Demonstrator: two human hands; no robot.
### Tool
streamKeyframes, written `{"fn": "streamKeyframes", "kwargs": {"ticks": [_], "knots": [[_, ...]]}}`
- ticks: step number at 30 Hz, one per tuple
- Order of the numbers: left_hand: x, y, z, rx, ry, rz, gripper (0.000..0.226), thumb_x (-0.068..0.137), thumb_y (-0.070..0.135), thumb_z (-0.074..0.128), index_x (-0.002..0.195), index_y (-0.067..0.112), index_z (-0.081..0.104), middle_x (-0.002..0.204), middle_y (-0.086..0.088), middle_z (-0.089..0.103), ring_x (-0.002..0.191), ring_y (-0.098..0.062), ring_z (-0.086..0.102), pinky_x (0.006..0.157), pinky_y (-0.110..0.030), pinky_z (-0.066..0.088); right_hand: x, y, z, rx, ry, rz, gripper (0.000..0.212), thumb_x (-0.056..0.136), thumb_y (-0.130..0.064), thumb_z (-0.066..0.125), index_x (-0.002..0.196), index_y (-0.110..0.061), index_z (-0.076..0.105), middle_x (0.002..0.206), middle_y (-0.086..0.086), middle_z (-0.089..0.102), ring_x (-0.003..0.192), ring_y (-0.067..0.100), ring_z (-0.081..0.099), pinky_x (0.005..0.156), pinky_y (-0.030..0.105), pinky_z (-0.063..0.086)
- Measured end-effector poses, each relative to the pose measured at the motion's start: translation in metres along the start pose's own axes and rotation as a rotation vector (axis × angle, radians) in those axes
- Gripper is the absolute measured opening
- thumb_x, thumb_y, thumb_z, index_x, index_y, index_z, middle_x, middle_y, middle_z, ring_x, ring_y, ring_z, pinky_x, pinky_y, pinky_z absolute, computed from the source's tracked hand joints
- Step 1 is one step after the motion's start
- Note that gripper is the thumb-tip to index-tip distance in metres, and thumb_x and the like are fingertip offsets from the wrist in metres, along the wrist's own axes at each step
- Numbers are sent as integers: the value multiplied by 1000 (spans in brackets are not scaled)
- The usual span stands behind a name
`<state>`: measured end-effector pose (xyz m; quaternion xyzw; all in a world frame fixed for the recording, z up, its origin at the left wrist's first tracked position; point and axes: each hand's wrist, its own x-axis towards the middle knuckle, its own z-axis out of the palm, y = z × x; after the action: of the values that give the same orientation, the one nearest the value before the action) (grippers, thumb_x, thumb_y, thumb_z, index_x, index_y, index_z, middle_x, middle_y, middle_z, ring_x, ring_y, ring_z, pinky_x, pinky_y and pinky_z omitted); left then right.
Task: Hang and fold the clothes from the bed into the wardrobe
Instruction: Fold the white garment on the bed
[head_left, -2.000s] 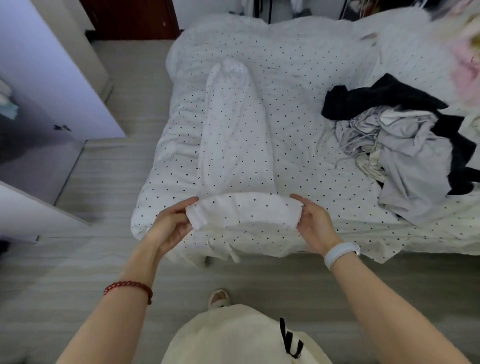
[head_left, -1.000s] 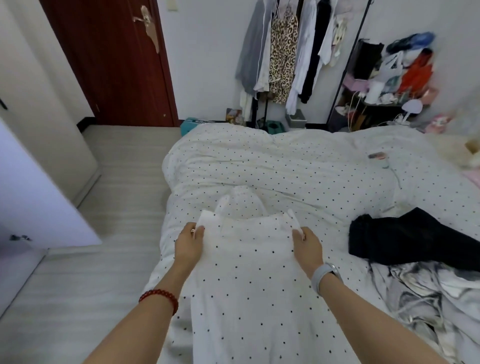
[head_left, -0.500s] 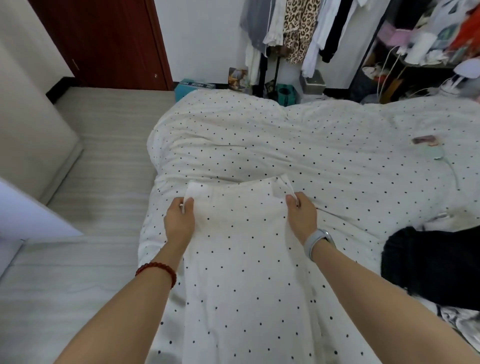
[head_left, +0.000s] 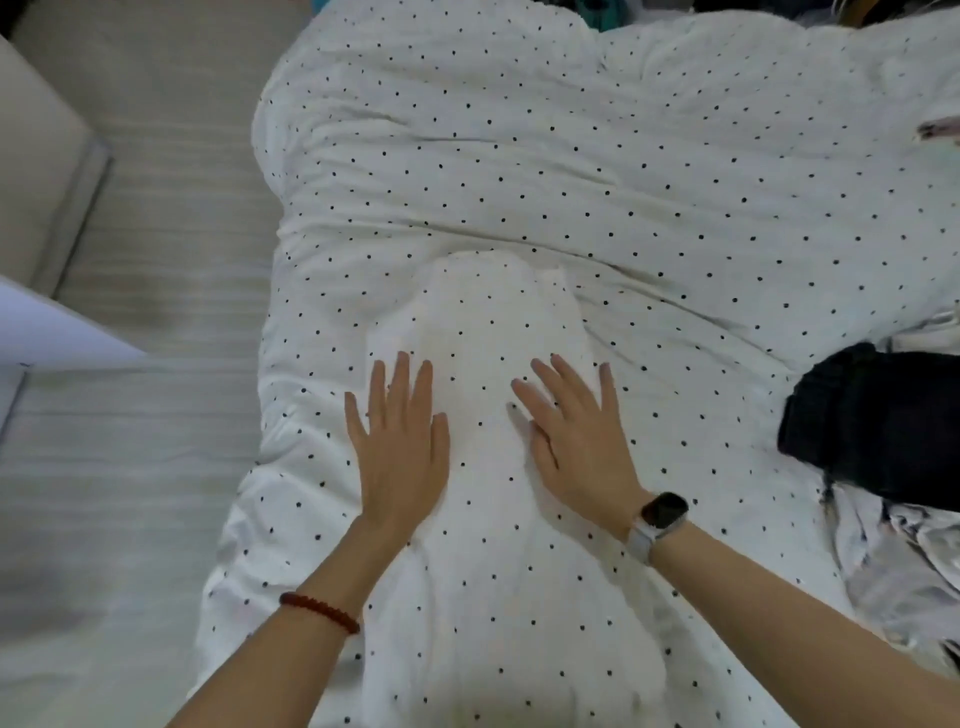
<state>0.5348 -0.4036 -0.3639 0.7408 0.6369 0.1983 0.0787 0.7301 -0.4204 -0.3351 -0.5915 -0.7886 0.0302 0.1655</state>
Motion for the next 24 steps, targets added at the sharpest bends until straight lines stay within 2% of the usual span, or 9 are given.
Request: {"fn": "streamKeyframes", "kwargs": {"ticks": [4,6,10,13,16,18,19,21,24], "knots": [[-69,8,20,75,-207,239,51,100,37,19,147,17,24,154,-11,21,143,-30,13,112,-58,12,-61,-15,23,-106,-245,-64,46,94,-31,32,138,-23,43,148,10,36,139,29,26,111,56,13],[-93,-4,29,122,-291,238,52,98,39,24,147,22,23,155,-10,18,144,-31,12,111,-58,14,-83,-1,27,-174,-358,6,48,95,-36,29,142,-29,35,152,7,29,141,29,22,112,58,14],[-114,-21,27,197,-356,-90,55,97,48,17,148,37,1,158,-2,-2,145,-29,0,114,-52,1,-113,24,15,-225,-468,254,55,94,-46,17,147,-32,21,156,4,19,143,32,18,110,60,9],[-135,-14,11,-9,-413,-319,62,99,42,26,148,29,-10,157,-5,-13,145,-27,-7,118,-44,5,-134,7,2,-131,-455,434,59,94,-45,9,150,-27,8,158,5,6,145,28,4,114,51,1],[-171,3,-12,-452,-355,-618,69,97,30,43,150,17,1,158,-6,3,144,-20,8,113,-28,14,-166,-18,-7,212,-303,690,58,97,-38,33,147,-11,23,150,10,30,137,26,27,113,43,24],[-199,11,-26,-652,-299,-855,69,95,26,50,150,13,10,153,-3,22,139,-20,25,107,-27,26,-189,-36,-14,418,-140,860,49,90,-45,39,123,-12,52,119,8,57,109,25,51,92,43,44],[-211,15,-32,-711,-282,-951,67,94,25,53,148,11,16,146,-1,32,133,-21,34,101,-27,33,-200,-44,-18,540,-71,934,36,87,-44,42,102,-15,58,97,4,60,90,21,55,76,38,48],[-231,15,-39,-765,-299,-1057,60,92,26,57,142,9,28,132,-3,46,115,-24,48,89,-28,39,-216,-59,-24,782,-63,1060,13,92,-30,52,81,-24,50,80,-4,53,75,15,51,61,24,42],[-246,10,-44,-872,-283,-1077,43,91,22,58,127,9,37,123,-10,51,105,-25,53,83,-32,44,-236,-66,-29,883,-84,1067,13,92,-19,56,100,-20,46,93,-7,51,84,12,52,67,18,42]]}}
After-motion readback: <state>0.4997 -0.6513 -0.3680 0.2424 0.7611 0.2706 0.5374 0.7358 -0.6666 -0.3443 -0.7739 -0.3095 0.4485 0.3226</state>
